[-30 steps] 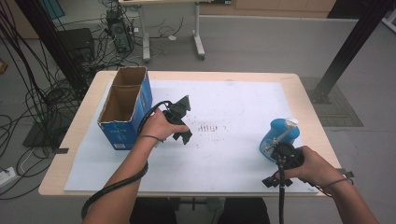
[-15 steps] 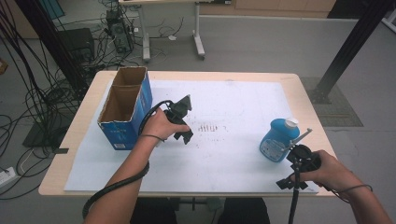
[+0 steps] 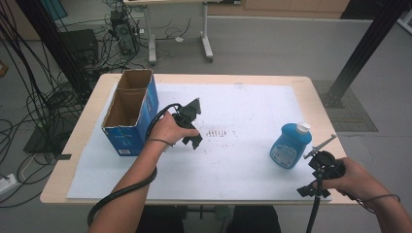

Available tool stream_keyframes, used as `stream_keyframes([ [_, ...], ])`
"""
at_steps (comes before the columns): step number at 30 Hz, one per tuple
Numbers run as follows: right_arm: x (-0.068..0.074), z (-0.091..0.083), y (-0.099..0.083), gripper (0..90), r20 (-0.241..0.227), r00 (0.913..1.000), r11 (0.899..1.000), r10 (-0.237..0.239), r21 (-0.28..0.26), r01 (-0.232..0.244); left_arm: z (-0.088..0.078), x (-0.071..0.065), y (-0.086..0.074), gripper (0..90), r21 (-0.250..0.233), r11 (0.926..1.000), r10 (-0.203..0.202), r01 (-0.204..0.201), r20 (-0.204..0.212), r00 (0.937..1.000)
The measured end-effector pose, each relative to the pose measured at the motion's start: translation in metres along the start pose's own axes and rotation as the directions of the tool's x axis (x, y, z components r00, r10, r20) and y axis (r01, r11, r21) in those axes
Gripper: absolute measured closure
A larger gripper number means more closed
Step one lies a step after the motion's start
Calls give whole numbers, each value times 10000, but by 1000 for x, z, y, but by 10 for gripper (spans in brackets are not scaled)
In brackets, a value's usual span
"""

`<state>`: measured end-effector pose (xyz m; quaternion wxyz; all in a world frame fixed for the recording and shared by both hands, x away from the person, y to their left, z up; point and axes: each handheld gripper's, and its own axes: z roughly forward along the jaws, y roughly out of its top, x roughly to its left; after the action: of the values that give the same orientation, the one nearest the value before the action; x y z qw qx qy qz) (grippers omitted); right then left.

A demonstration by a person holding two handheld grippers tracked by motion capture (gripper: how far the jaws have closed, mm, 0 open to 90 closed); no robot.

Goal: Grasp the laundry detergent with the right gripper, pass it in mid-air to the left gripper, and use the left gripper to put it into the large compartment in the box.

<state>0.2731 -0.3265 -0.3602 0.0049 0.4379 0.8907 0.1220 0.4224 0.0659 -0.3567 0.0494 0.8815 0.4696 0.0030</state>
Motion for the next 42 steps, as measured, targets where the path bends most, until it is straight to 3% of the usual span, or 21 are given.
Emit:
stream_keyframes([
  [24, -22, 7, -5, 115, 32, 9998, 9995, 192, -252, -192, 2, 0, -1, 138, 129, 9998, -125, 126, -48, 9999],
  [42, -30, 16, -11, 110, 180, 9998, 9940, 93, -1094, -73, 4, 0, -1, 138, 124, 9998, -161, 162, -70, 9998],
])
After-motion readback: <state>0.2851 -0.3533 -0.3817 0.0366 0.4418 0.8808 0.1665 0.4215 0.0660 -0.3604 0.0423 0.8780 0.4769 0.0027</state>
